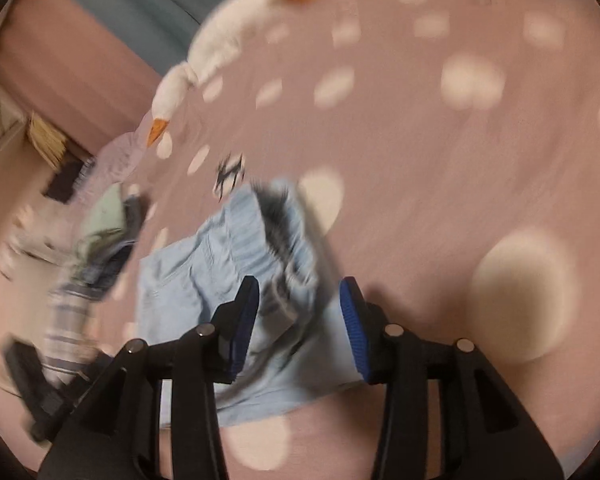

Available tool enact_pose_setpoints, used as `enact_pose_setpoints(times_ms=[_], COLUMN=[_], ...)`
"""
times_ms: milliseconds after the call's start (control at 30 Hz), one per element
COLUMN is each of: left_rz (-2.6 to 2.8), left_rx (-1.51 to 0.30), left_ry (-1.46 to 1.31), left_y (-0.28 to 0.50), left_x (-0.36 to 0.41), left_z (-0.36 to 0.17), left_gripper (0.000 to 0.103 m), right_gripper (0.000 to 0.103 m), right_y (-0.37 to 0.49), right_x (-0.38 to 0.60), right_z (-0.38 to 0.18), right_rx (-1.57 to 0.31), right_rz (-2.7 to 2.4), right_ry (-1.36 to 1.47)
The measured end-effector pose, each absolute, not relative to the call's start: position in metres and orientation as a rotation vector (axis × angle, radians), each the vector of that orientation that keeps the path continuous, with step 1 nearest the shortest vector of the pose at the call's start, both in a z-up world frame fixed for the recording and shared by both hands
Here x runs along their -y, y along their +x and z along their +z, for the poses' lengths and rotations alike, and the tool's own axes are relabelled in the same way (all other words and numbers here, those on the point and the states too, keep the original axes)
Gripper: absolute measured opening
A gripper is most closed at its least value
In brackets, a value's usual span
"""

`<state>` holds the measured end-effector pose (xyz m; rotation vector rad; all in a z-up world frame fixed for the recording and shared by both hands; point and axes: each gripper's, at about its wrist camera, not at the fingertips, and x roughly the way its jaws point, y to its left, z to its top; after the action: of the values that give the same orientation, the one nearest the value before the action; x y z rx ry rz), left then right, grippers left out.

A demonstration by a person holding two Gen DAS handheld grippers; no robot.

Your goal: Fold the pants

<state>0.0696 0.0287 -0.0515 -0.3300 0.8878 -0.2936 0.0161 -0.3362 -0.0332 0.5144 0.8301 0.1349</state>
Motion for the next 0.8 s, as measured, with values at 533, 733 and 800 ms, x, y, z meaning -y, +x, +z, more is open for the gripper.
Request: enact_pose_setpoints(times_ms=[533,733,800], left_rz=[-0.355,-0.331,-0.321], left_rx=[-0.982,-1.003,-1.004], left_ry=[-0.286,-0.251,-0.264], left_y=[0.171,0.179,0.182], left_x=[-0.002,0.001,0.001], left_z=[-0.091,-0.110,-0.109], left_gripper=[0.021,0.012,0.011], right_gripper=[0.005,0.001,0.002], right_y=[0.021,0.023,0.024], right_x=[0.154,0.161,0.166], right_z=[-0.071,-0.085,-0.078], right_rx=[-0.977,-0.999,-1.008], right_rz=[0.669,0.692,0.718], right_ry=[0.100,0.113,0.127])
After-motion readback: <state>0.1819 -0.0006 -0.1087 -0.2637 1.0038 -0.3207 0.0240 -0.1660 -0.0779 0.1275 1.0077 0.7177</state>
